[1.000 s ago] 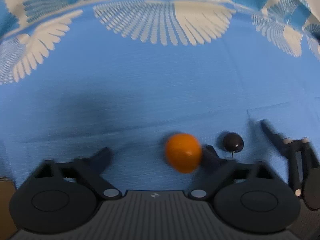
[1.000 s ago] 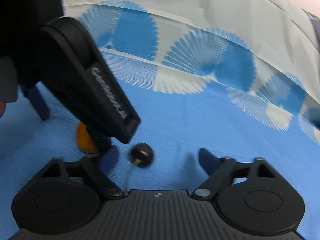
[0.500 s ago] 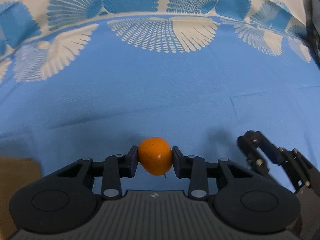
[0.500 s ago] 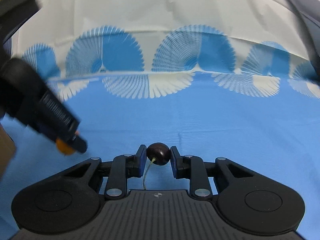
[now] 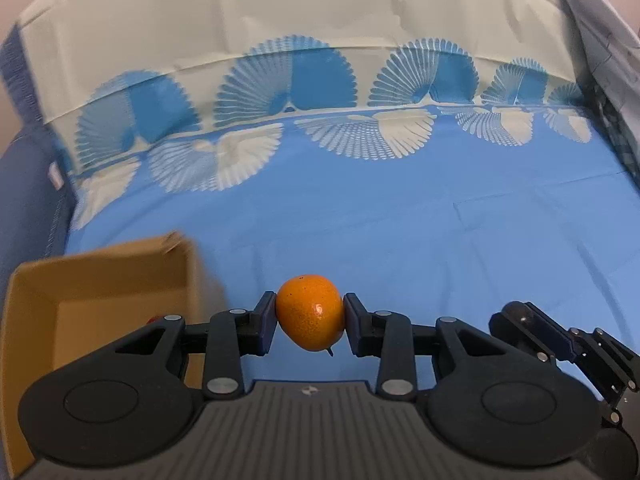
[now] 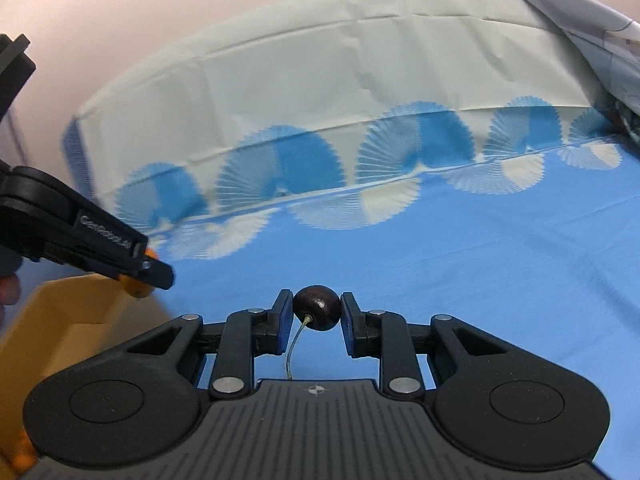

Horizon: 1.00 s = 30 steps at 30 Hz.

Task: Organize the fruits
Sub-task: 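Carry the orange and dark plum over the cardboard box with both tools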

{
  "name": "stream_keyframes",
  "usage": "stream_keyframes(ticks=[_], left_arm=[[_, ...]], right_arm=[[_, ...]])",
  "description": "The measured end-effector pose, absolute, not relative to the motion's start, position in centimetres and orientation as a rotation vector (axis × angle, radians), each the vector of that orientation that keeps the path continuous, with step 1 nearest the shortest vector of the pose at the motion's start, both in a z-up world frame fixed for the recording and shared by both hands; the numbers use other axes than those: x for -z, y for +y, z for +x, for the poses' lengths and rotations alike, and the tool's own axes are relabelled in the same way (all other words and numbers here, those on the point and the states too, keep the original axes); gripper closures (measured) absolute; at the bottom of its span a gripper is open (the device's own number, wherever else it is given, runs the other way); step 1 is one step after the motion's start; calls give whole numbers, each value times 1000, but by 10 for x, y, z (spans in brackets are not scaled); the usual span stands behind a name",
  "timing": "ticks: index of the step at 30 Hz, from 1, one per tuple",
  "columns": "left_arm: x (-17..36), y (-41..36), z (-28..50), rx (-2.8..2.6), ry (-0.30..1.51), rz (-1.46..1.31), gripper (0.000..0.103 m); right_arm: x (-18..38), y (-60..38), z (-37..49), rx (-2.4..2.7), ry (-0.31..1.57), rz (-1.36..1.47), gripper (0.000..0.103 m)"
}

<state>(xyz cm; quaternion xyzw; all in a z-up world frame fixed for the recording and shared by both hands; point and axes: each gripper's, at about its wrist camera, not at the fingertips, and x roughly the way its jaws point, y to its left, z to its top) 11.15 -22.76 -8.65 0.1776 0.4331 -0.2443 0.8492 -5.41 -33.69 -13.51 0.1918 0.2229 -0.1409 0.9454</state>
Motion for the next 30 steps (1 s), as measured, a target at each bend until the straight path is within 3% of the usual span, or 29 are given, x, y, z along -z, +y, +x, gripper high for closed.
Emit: stream_keyframes(ticks=[8,21,30], left_arm=[[56,-122,50,481,917,318,63],[58,40,-31,378,933,293,63],[64,97,-54,338,918,231,63]], right_arm=[[93,-252,-95,154,442,403,77],[71,-125,-158,-13,529,304,77],[56,-83,-164,-37,523,198,76]])
